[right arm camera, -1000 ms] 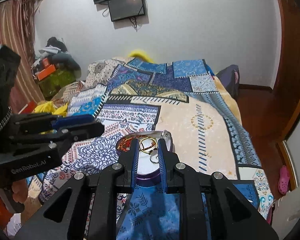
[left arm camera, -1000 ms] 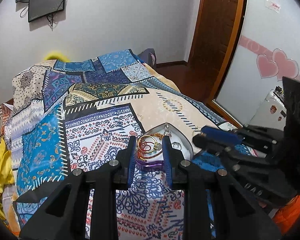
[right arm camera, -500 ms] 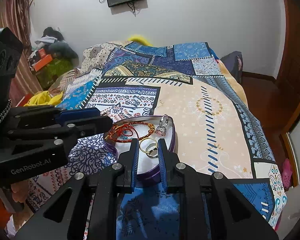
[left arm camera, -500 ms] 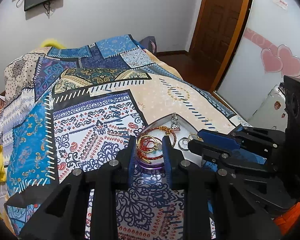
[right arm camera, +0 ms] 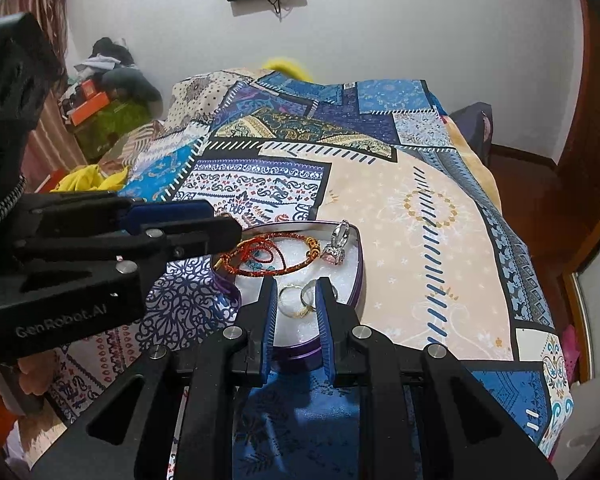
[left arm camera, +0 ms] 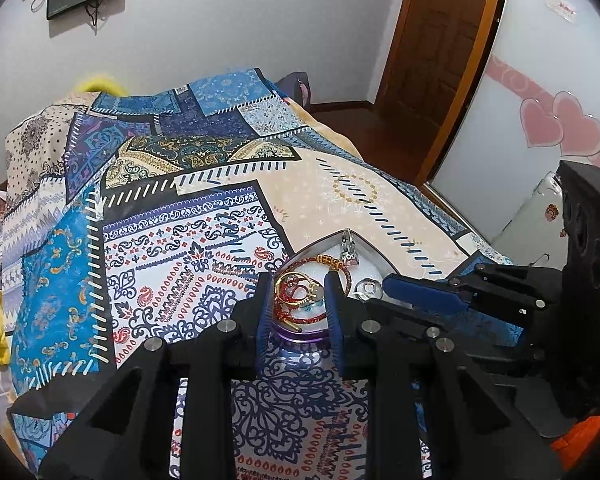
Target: Organize jewelry
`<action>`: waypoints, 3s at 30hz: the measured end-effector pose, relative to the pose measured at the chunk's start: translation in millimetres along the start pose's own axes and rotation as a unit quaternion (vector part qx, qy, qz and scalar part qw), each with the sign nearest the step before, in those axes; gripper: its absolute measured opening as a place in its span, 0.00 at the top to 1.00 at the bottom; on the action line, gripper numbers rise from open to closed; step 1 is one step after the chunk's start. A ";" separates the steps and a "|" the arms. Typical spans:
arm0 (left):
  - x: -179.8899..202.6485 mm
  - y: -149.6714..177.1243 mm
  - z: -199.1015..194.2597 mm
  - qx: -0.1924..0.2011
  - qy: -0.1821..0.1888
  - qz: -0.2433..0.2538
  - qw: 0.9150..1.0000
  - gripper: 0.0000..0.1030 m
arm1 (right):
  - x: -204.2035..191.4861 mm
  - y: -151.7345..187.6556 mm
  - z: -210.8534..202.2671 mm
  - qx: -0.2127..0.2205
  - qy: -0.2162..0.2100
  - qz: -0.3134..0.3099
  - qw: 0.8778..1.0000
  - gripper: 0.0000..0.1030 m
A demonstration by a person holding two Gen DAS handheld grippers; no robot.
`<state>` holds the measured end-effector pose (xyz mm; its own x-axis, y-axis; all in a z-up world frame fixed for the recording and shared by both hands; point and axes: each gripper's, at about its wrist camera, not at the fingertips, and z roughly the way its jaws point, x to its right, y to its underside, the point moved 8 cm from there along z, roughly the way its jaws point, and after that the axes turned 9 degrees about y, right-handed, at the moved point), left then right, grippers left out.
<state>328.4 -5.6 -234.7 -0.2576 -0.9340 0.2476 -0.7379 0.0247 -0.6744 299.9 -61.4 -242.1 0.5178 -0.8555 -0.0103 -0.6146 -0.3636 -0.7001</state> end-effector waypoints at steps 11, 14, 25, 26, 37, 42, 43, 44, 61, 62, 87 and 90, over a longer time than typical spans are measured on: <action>8.4 -12.7 -36.2 0.034 -0.012 0.005 0.999 0.70 | 8.3 -13.0 -30.4 0.027 0.015 0.019 0.999 0.78; 12.1 -18.0 -57.2 0.057 -0.022 0.008 0.998 0.64 | 12.7 -21.9 -52.2 0.052 0.021 0.029 0.998 0.78; 45.1 -42.3 -176.6 0.194 -0.050 0.029 0.979 0.53 | 6.2 -60.1 -168.6 0.198 0.028 0.054 0.978 0.78; 49.6 -43.4 -187.8 0.207 -0.052 0.032 0.976 0.51 | 3.2 -62.8 -184.5 0.218 0.029 0.054 0.974 0.78; 93.7 -32.2 -294.0 0.338 -0.091 0.067 0.934 0.14 | -25.5 -67.0 -281.3 0.344 0.055 0.049 0.936 0.74; 108.4 -20.7 -310.1 0.356 -0.101 0.075 0.926 0.06 | -29.8 -64.6 -291.4 0.371 0.085 0.059 0.923 0.37; 109.3 -17.8 -312.0 0.357 -0.108 0.074 0.925 0.05 | -30.1 -64.2 -292.6 0.374 0.091 0.062 0.921 0.27; 109.0 -15.1 -313.8 0.360 -0.114 0.073 0.923 0.03 | -30.2 -63.1 -294.7 0.377 0.098 0.065 0.919 0.18; 105.0 4.5 -311.7 0.351 -0.118 0.046 0.928 0.02 | -24.5 -40.0 -301.7 0.366 0.139 0.069 0.918 0.00; 104.8 4.5 -310.5 0.350 -0.116 0.045 0.928 0.02 | -24.2 -40.5 -301.9 0.365 0.139 0.069 0.918 0.00; 96.2 3.8 -292.2 0.330 -0.114 0.028 0.937 0.01 | -16.1 -33.7 -297.2 0.337 0.140 0.072 0.928 0.00; 94.8 3.9 -291.7 0.329 -0.113 0.025 0.937 0.01 | -16.2 -33.6 -296.9 0.335 0.141 0.072 0.929 0.00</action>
<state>119.1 9.9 -11.0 -0.0878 -0.9911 0.1004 -0.1640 -0.0850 -0.9828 135.6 -144.8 -6.4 0.2247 -0.9743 -0.0165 -0.1079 -0.0080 -0.9941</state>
